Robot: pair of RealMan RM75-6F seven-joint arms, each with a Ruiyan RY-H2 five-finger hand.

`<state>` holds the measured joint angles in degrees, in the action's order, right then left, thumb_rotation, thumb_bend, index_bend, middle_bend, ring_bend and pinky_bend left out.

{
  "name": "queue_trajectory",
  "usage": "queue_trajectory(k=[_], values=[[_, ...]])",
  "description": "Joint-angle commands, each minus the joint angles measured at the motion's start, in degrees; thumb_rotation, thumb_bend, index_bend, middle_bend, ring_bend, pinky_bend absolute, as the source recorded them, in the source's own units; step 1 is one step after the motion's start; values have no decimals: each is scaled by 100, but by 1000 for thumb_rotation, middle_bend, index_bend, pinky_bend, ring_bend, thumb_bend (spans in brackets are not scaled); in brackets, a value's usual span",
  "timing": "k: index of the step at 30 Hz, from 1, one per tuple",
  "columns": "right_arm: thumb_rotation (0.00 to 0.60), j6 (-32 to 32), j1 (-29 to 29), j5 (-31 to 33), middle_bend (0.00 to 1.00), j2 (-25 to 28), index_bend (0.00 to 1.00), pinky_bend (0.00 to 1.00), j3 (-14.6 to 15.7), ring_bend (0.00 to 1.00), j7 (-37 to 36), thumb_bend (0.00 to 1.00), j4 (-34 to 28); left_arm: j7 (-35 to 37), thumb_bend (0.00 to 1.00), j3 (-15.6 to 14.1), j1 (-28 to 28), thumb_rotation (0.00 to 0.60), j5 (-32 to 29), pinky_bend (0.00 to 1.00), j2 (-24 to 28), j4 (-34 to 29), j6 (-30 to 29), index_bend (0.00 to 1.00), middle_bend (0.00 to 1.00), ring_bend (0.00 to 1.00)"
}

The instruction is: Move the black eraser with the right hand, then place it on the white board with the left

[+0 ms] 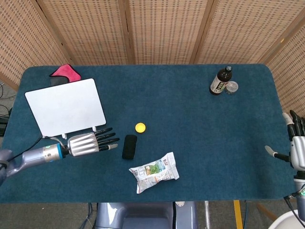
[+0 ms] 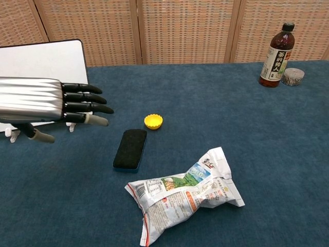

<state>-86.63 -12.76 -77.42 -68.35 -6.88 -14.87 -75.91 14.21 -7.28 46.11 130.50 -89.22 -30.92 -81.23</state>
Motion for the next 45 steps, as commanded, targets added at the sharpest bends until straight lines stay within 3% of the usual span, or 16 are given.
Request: queue_trajectory(k=[1, 10, 22, 25, 27, 30, 33, 40, 45], values=[[600, 66, 0, 0, 0, -11, 0, 15, -37, 0, -55, 0, 46, 360, 207, -214, 363, 600, 22, 25, -562, 601, -80, 24, 0, 0], [600, 230, -22, -96, 0, -92, 0, 15, -89, 0, -134, 0, 194, 786, 209, -479, 932, 600, -176, 65, -1254, 1161, 253, 64, 0, 0], [600, 300, 39, -144, 0, -87, 0, 15, -193, 0, -236, 0, 231, 858, 220, -990, 1401, 600, -362, 138, -1683, 1427, 701, 173, 1, 21], [600, 319, 57, -142, 0, -77, 0, 15, -217, 0, -284, 0, 249, 880, 297, -1081, 1423, 600, -424, 227, -1741, 1469, 686, 254, 90, 121], [600, 336, 65, -146, 0, -71, 0, 15, -228, 0, -313, 0, 254, 880, 417, -1129, 1428, 600, -468, 305, -1760, 1500, 709, 357, 210, 229], [600, 339, 79, -157, 0, -65, 0, 15, -248, 0, -335, 0, 260, 788, 571, -1179, 1412, 600, -545, 367, -1769, 1541, 633, 477, 308, 329], [600, 339, 93, -170, 0, -64, 0, 15, -264, 0, -344, 0, 257, 662, 615, -1195, 1369, 600, -640, 411, -1757, 1582, 487, 554, 366, 391], [600, 339, 112, -262, 0, -51, 0, 15, -259, 0, -360, 0, 215, 223, 557, -1114, 1287, 600, -931, 418, -1442, 1611, 85, 612, 396, 419], [600, 320, 130, -355, 0, -25, 0, 15, -236, 0, -383, 0, 149, -654, 491, -960, 1012, 600, -1275, 418, -913, 1669, 155, 661, 410, 424]])
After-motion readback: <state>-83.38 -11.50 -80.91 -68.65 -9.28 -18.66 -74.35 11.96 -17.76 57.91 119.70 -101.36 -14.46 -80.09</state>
